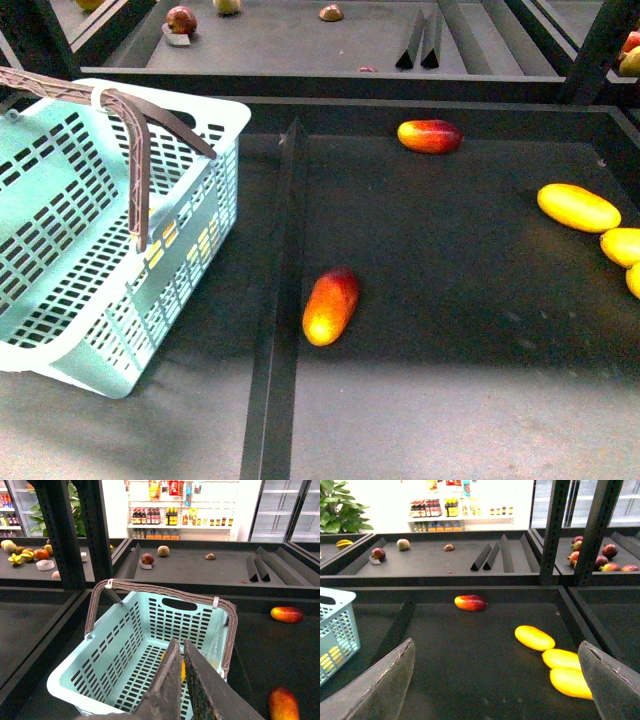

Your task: Pick lemon and mango into basket

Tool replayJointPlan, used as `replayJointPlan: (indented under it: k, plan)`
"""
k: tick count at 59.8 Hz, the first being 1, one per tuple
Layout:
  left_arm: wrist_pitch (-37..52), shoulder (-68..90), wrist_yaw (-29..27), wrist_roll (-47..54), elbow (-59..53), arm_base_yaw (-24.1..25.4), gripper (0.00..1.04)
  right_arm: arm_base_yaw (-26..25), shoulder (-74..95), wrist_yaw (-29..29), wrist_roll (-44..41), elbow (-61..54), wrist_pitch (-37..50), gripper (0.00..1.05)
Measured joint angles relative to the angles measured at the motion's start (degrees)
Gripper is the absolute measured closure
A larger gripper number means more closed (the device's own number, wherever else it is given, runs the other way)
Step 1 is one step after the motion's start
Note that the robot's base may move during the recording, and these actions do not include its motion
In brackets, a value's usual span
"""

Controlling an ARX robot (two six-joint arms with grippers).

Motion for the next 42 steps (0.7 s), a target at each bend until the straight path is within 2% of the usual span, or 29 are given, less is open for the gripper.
replayJointPlan:
  k: [13,21,37,42]
  plan:
    - [0.0,0.0,0.0,-0.04,0.0,0.0,1.01,0.0,0.0,0.0,0.0,0.0,0.0,0.09]
    - [0.0,0.0,0.0,0.0,0.0,0.0,0.71,0.0,0.0,0.0,0.0,0.0,0.0,0.09]
    - [0.0,0.0,0.0,-0.02,0.0,0.0,0.19,0.0,0.0,0.0,0.0,0.0,0.0,0.09]
    - [0.0,0.0,0.0,0.02,0.0,0.0,0.05,0.0,0.0,0.0,0.0,0.0,0.0,0.09]
